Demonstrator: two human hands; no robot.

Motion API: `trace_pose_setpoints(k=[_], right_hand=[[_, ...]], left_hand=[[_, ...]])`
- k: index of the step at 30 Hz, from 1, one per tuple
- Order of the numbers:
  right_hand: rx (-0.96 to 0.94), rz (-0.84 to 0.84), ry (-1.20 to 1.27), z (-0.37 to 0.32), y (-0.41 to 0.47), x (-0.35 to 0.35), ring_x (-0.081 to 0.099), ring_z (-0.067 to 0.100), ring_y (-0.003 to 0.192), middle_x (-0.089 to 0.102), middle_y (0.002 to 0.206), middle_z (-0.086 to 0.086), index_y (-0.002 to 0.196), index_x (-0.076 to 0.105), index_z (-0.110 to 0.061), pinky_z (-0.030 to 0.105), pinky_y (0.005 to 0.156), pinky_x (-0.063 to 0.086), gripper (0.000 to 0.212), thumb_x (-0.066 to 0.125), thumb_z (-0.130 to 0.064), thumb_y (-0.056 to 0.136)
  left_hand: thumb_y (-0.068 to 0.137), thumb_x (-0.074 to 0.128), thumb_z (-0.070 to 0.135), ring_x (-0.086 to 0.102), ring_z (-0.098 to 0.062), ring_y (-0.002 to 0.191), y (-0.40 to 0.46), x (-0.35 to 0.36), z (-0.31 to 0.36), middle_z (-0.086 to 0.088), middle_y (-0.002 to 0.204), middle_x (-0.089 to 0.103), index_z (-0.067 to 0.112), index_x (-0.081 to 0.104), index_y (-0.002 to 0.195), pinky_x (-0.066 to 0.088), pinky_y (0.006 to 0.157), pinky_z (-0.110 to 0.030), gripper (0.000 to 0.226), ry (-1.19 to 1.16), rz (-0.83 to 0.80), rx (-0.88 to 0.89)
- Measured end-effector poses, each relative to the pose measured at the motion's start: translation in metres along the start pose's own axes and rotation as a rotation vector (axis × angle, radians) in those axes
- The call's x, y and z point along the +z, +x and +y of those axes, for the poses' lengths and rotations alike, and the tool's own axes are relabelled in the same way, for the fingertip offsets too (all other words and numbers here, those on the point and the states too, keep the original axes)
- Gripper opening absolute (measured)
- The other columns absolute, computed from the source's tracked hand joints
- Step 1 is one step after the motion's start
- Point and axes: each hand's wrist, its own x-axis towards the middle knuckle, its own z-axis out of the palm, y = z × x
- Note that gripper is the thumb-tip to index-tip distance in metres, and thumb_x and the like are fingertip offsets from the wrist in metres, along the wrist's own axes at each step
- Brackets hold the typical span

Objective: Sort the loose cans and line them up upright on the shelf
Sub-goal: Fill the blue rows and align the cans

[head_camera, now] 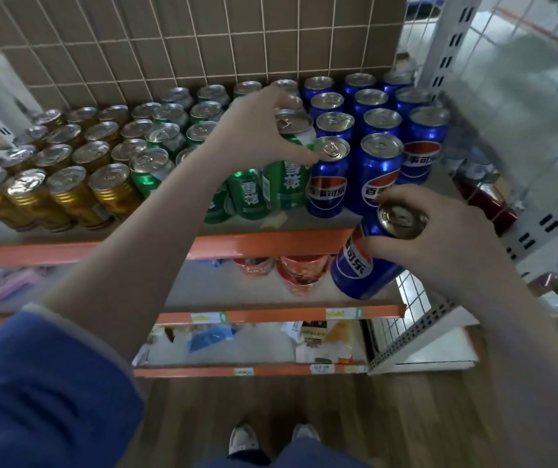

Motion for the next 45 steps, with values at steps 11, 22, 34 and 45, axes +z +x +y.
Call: trace_pose_setpoints(k=[11, 22, 34, 45], right_hand=[[-0.067, -0.015, 0.01, 0.021, 0.013, -0.003, 0.057, 0.011, 0.095, 0.055, 0.091, -0.021, 0.108, 0.059, -0.037, 0.037, 0.08, 0.051, 0.047, 0.072, -0.043, 0.064], [-0.096, -0.036, 0.025, 0.023, 0.019, 0.004, 0.056, 0.012, 0.093, 0.056, 0.092, -0.016, 0.11, 0.059, -0.033, 0.029, 0.075, 0.05, 0.045, 0.075, -0.038, 0.068], [-0.076, -0.001, 0.034, 0.019, 0.024, 0.008, 0.058, 0.011, 0.091, 0.058, 0.092, -0.016, 0.108, 0.061, -0.03, 0.03, 0.075, 0.052, 0.042, 0.075, -0.035, 0.068], [-0.046, 0.006, 0.003, 0.017, 0.032, 0.011, 0.056, 0.01, 0.09, 0.057, 0.089, -0.02, 0.106, 0.059, -0.034, 0.027, 0.071, 0.046, 0.041, 0.073, -0.039, 0.067]], left_hand=[[0.065, 0.081, 0.044, 0.047, -0.014, 0.117, 0.001, 0.019, -0.016, 0.002, 0.132, 0.051, 0.016, 0.048, 0.132, 0.038, 0.087, -0.025, 0.08, -0.016, -0.056, -0.045], [0.066, 0.081, 0.044, 0.047, -0.014, 0.114, -0.003, 0.028, -0.02, 0.001, 0.133, 0.049, 0.019, 0.043, 0.134, 0.038, 0.083, -0.026, 0.081, 0.059, -0.091, -0.061], [0.065, 0.077, 0.053, 0.053, -0.026, 0.109, 0.002, 0.028, -0.022, -0.004, 0.123, 0.057, 0.017, 0.042, 0.134, 0.048, 0.087, -0.044, 0.085, 0.259, -0.133, -0.056], [0.065, 0.074, 0.06, 0.042, -0.028, 0.12, 0.012, 0.039, -0.03, -0.004, 0.124, 0.052, 0.02, 0.05, 0.129, 0.031, 0.098, -0.041, 0.079, 0.393, -0.03, -0.034]])
